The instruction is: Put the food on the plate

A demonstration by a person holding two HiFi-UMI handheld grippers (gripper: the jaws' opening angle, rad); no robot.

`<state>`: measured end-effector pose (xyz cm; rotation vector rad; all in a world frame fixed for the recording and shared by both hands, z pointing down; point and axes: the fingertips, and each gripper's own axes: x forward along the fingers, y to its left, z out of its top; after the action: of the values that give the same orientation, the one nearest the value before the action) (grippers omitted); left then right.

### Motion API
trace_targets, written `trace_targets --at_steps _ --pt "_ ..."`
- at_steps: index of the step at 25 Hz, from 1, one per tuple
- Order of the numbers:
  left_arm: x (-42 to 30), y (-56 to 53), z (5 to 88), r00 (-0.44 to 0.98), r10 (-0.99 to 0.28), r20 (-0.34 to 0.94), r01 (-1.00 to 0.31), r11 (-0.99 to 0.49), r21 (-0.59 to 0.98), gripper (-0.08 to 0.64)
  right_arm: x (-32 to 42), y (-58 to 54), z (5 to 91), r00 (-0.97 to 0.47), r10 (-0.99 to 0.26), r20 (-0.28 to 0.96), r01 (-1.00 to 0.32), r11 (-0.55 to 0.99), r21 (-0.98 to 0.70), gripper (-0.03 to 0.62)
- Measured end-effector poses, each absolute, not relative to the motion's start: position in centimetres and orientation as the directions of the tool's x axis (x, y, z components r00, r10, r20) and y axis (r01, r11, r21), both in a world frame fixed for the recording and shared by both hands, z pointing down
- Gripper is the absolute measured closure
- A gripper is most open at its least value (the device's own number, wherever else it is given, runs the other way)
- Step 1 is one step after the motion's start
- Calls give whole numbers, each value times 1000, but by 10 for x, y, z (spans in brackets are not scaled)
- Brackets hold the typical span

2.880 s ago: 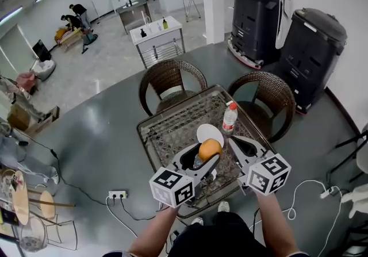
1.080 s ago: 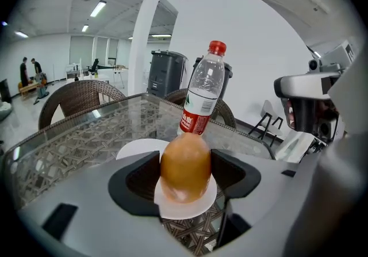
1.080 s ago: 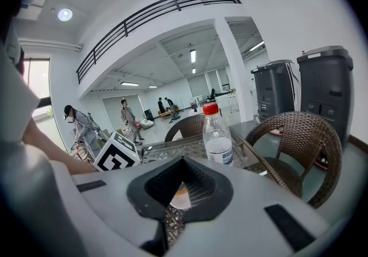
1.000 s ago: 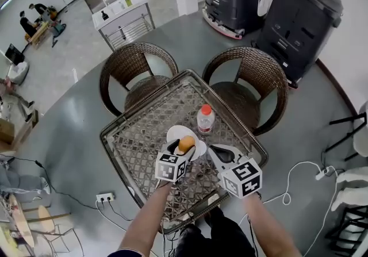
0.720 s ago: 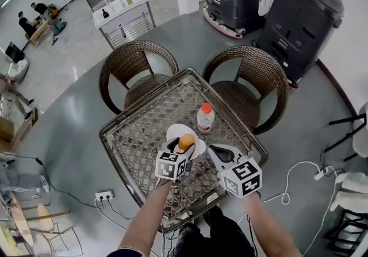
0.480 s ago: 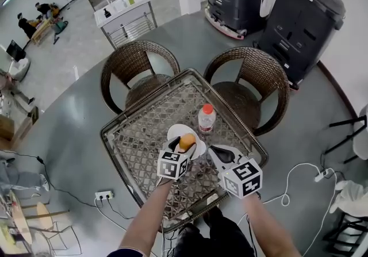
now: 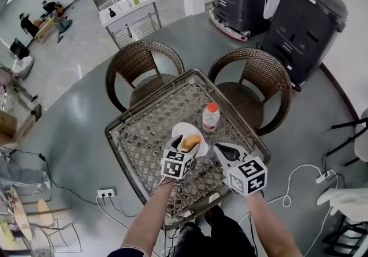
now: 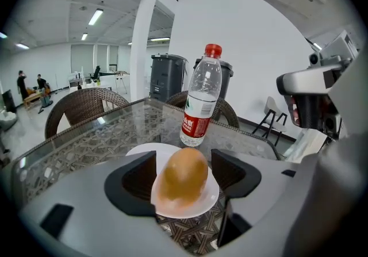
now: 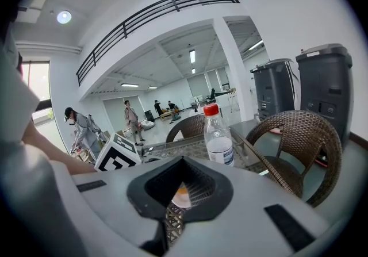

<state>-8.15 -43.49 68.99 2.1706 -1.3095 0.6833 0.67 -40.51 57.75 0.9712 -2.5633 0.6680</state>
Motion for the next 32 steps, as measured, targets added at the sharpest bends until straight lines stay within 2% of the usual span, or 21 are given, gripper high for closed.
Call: trace_targets --at_steps 6,11,17,18,19,23,27,32 --pt "-79 -420 640 420 -710 566 -901 -404 161 273 9 -401 568 -715 -555 425 -693 645 -324 588" --pt "-58 -388 593 498 -717 487 -863 -468 191 275 10 -385 555 -720 -572 393 -693 626 -357 588" --pt "-45 -353 543 528 -743 410 -847 -494 195 276 11 -365 532 -717 -609 340 -697 606 -384 588" --pt "-43 -348 537 534 -743 402 -843 -501 195 286 11 -362 527 -716 -615 330 -697 607 -383 588" --pt "-41 -343 530 543 -743 391 -838 -509 198 335 11 -359 521 -716 -621 319 -697 609 -379 588" --pt "-40 -326 499 586 -745 319 -811 -541 224 432 7 -348 496 -711 -642 286 -702 623 -344 588" --pt "-47 -315 469 581 -769 268 -814 -550 187 547 3 -339 467 -708 -661 247 -704 639 -310 588" --pt "-47 -303 447 595 -767 240 -804 -561 197 551 1 -326 433 -711 -682 168 -698 656 -287 588"
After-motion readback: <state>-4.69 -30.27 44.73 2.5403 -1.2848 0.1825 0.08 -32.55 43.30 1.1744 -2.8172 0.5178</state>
